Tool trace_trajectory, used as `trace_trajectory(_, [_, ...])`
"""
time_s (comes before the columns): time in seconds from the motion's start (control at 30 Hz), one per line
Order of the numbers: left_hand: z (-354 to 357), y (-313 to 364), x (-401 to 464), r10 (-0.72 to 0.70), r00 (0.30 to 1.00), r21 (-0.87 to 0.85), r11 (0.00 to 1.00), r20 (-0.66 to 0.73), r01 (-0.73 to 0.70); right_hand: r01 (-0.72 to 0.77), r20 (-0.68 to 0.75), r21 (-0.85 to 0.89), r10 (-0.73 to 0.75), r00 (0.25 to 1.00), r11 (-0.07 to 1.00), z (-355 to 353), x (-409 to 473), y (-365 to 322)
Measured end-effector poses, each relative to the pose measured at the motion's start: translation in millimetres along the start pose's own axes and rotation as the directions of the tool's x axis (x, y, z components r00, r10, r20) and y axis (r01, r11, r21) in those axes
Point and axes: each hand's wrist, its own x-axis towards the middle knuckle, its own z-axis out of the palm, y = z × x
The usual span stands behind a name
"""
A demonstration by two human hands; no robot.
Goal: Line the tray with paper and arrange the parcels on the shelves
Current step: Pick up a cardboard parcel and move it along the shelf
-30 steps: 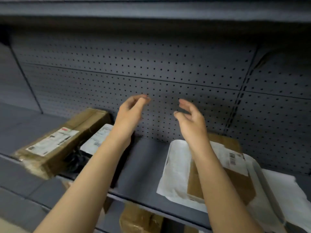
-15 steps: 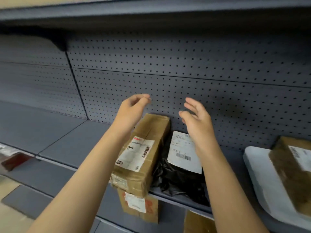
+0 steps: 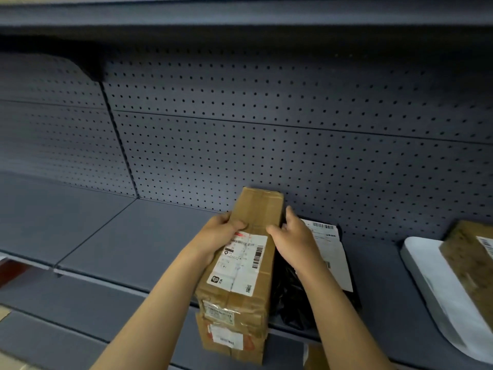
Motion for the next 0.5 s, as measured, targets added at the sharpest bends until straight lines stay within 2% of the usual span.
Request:
trace_trajectory(0.1, [-2.2,1.0,4.3,0.003,1.000,0.021,1.000,-0.014,-0.002,0.021,0.029,-0.095,-0.018,0.999,0.995,-0.9,3.3,3.6])
trace_trajectory(0.17, [-4.1,3.4,5.1,-0.015,1.000,0.041,0.999,0.001,0.015,0.036,0.016,-0.102,-0.034,0.999,0.994,-4.7,-1.4,-1.4])
trace_trajectory(0.27, [-8.9,6.5,1.8,0.008,1.000,-0.023,1.000,0.001,-0.008,0.051,0.019,-0.092,-0.049,0.999,0.994,-11.0,-12.2,-15.4])
trace_trajectory(0.4, [-23.6,25.3,-6.2,0.141,0.990,-0.118,0.983,-0.032,-0.144,0.182,0.028,-0.141,-0.180,0.983,0.973,-22.2,-13.1,-34.0])
trace_trajectory(0.5, [-43.4,40.1,-10.0,0.174,0.983,-0.135,0.974,-0.053,-0.180,0.290,0.021,-0.093,-0.289,0.957,0.952,-24.2,-7.6,-55.0])
